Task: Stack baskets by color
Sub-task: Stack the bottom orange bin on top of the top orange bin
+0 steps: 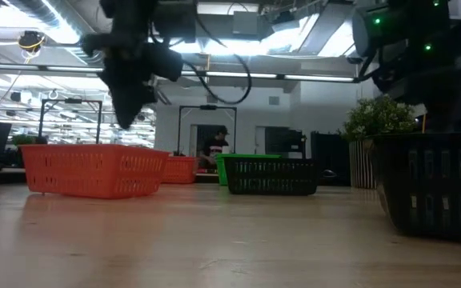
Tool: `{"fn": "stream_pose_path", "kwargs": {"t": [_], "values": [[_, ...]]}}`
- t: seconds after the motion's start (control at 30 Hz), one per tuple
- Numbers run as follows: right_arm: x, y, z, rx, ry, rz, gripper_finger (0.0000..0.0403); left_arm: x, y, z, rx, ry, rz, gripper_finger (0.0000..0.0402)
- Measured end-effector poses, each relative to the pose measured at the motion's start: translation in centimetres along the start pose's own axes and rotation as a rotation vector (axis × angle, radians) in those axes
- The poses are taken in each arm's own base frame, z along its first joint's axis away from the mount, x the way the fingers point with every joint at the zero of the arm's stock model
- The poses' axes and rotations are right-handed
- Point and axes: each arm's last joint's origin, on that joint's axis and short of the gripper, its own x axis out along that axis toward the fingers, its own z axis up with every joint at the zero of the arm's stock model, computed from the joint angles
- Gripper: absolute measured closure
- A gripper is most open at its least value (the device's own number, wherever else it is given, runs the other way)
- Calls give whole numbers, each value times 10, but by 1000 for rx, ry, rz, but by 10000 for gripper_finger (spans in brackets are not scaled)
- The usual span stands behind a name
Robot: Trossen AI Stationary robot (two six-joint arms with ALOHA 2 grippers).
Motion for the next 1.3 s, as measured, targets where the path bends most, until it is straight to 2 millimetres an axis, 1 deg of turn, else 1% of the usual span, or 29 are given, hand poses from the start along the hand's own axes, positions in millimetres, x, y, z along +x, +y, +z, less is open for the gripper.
{"fn": "stream_pose_path", "kwargs": {"t": [0.1,0.2,0.27,0.33,0.4,0.6,0.73,0.83,0.97,1.03,1.07,1.13,1.2,1.23,1.3], "values": [[0,1,2,6,-24,17,229,6,-3,-1,22,-40,69,320],[0,2,3,9,-36,26,229,9,-4,0,34,-39,72,320],[0,3,4,11,-41,30,229,15,-6,1,58,-33,71,319],[0,3,4,11,-42,30,229,17,-6,1,72,-17,70,313],[0,3,4,11,-44,31,229,22,-7,4,91,-20,66,303],[0,3,4,11,-44,31,229,37,-7,6,95,37,56,278],[0,3,4,11,-44,31,229,51,-7,8,97,73,42,276],[0,3,4,11,-45,32,229,66,-8,11,100,105,37,277],[0,3,5,12,-49,34,229,82,-6,12,66,143,32,278],[0,3,5,12,-50,35,229,87,-5,11,77,167,18,287],[0,3,5,12,-49,34,229,88,-5,11,87,169,15,298],[0,3,5,12,-50,35,229,88,-6,11,95,169,3,331],[0,3,5,12,-51,35,229,87,-6,10,95,173,-2,376],[0,3,5,13,-54,37,229,85,-7,10,91,176,-1,388],[0,4,6,14,-58,40,229,78,-7,9,92,159,8,394]]}}
